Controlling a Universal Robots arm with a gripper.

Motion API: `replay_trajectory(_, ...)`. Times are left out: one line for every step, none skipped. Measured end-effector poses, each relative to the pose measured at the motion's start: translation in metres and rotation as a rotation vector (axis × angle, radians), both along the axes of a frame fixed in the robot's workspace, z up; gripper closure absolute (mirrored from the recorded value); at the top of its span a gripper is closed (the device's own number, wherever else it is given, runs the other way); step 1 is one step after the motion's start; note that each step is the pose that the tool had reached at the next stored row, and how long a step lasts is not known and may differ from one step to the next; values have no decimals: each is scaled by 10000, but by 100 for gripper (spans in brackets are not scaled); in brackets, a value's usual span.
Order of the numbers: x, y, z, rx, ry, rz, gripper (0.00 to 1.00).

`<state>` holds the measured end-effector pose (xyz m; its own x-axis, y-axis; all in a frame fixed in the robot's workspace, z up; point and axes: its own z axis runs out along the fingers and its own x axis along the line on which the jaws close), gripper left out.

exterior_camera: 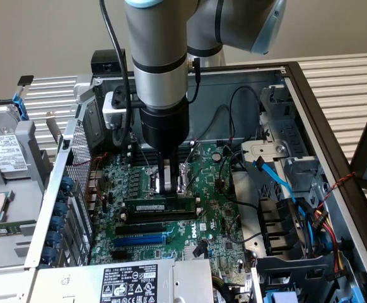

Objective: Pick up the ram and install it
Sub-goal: 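Insert the ram into the slot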

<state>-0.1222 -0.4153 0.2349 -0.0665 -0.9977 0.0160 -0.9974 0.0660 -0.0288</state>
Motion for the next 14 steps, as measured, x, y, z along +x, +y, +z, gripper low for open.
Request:
replay_trajectory(-1, 0, 0, 0, 0, 8, 88)
replay_trajectory(-1, 0, 0, 0, 0, 34, 88)
replay_trajectory(-2, 0, 1, -1, 1, 72, 88)
replay_trajectory(-3, 0, 1, -1, 1, 117, 88)
replay_trajectory(-3, 0, 0, -1, 0, 169, 88)
replay_trajectory(-3, 0, 0, -1, 0, 226, 88)
replay_trajectory(-4, 0, 0, 0, 0, 254, 88)
replay_trajectory(-4, 0, -1, 0, 0, 257, 88)
replay_trajectory(-4, -1, -3, 0, 0, 258, 88)
replay_trajectory(-4, -1, -6, 0, 0, 259, 88)
replay_trajectory(-4, 0, -10, -1, 1, 259, 88)
replay_trajectory(-4, 0, -14, -1, 0, 259, 88)
replay_trajectory(-4, -1, -17, -1, 1, 259, 88)
replay_trajectory(-4, -1, -18, -3, 2, 259, 88)
